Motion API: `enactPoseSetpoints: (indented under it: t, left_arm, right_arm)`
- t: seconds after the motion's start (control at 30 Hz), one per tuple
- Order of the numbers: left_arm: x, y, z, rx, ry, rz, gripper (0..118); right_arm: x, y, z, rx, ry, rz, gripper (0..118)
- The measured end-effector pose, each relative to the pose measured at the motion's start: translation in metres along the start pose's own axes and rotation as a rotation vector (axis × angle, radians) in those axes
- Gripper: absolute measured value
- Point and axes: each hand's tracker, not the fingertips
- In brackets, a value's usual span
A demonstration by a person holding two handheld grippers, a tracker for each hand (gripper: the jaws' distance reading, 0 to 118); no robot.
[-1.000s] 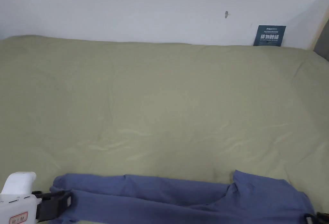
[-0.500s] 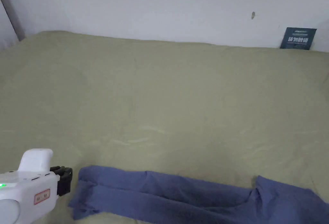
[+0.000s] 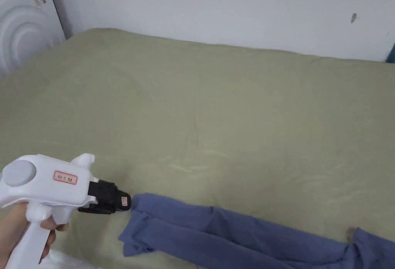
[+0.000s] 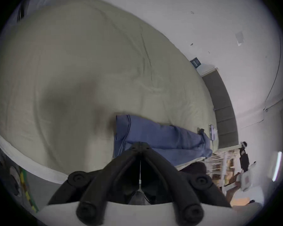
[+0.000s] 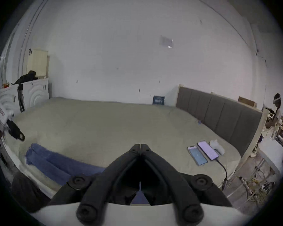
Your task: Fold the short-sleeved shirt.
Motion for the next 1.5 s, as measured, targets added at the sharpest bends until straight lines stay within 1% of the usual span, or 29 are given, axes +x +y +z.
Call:
enactPoseSetpoints:
  t: [0.07,0.13,0.2,0.23,0.27,0.3,0.33,0.43,0.53,0.63,0.67,0.7,0.73,0.77,0.8,0.83,0.87,0.9,0.93,0.97,1.07,1.2,1.43,1.5]
  left_arm:
    - [-0.006,0.002,-0.005,-0.002,0.011,0.010,1]
    - [-0.013,0.004,-0.008,-0.018,-0.019,0.018,4]
    - [-0.019,0.005,-0.012,-0.033,-0.061,0.035,11]
    - [-0.022,0.006,-0.014,-0.048,-0.094,0.041,17]
    - [-0.026,0.007,-0.018,-0.053,-0.133,0.037,62]
    - [-0.028,0.006,-0.025,-0.063,-0.139,0.033,99]
    - [-0.033,0.004,-0.030,-0.066,-0.158,0.056,118]
    - [-0.044,0.003,-0.048,-0.088,-0.185,0.119,118]
    - [-0.048,0.000,-0.068,-0.111,-0.226,0.116,118]
    - [-0.055,-0.001,-0.071,-0.086,-0.388,0.204,116]
    - [-0.054,-0.003,-0.078,-0.107,-0.392,0.216,116]
    - [-0.050,-0.006,-0.083,-0.099,-0.356,0.198,114]
    - [-0.048,-0.006,-0.083,-0.102,-0.355,0.191,110]
    - [-0.046,-0.006,-0.083,-0.100,-0.362,0.192,86]
    - [-0.046,-0.005,-0.083,-0.092,-0.364,0.210,39]
    - [-0.044,-0.006,-0.088,-0.092,-0.288,0.217,8]
    - [-0.042,-0.007,-0.091,-0.089,-0.158,0.181,8]
    - [-0.046,-0.006,-0.096,-0.109,-0.170,0.169,8]
    - [-0.050,-0.007,-0.095,-0.103,-0.238,0.204,8]
    - [-0.051,-0.007,-0.091,-0.082,-0.241,0.222,8]
    - [-0.045,-0.006,-0.076,-0.062,-0.216,0.208,8]
    - [-0.046,-0.005,-0.046,0.020,-0.211,0.234,8]
    - [-0.054,-0.011,0.022,0.113,-0.095,0.251,8]
    - [-0.042,-0.015,0.032,0.134,-0.050,0.223,8]
  right_arm:
    - [-0.001,0.002,0.003,0.010,-0.011,0.025,0]
    - [0.003,0.002,0.003,0.010,-0.010,0.028,0]
    - [0.003,0.001,0.002,-0.002,-0.015,0.026,0]
    - [0.004,0.000,0.001,-0.008,-0.013,0.021,0]
    - [0.003,-0.002,-0.001,-0.016,-0.012,0.020,0]
    - [0.002,-0.004,-0.002,-0.024,-0.015,0.024,0]
    - [0.002,-0.005,-0.003,-0.034,-0.016,0.027,0]
    - [0.003,-0.007,-0.005,-0.061,-0.012,0.005,0]
    - [0.003,-0.007,-0.006,-0.074,-0.009,0.005,0]
    - [0.005,-0.007,-0.007,-0.083,-0.013,0.003,0]
    - [0.006,-0.007,-0.008,-0.086,-0.014,-0.007,0]
    - [0.007,-0.007,-0.009,-0.093,-0.008,-0.016,0]
    - [0.007,-0.007,-0.009,-0.093,-0.012,-0.016,0]
    - [0.008,-0.009,-0.010,-0.093,-0.013,-0.017,0]
    - [0.009,-0.009,-0.010,-0.095,-0.011,-0.019,0]
    - [0.009,-0.009,-0.010,-0.098,-0.009,-0.020,0]
    - [0.009,-0.010,-0.009,-0.097,-0.005,-0.023,0]
    - [0.009,-0.009,-0.008,-0.096,-0.002,-0.022,0]
    - [0.009,-0.009,-0.008,-0.097,0.000,-0.023,0]
    - [0.009,-0.008,-0.007,-0.094,0.002,-0.027,0]
    - [0.011,-0.006,-0.005,-0.082,0.012,-0.048,0]
    - [0.008,-0.005,-0.007,-0.073,0.034,-0.044,0]
    - [0.008,0.000,-0.009,-0.051,0.074,-0.046,0]
    - [0.008,0.001,-0.010,-0.046,0.081,-0.051,0]
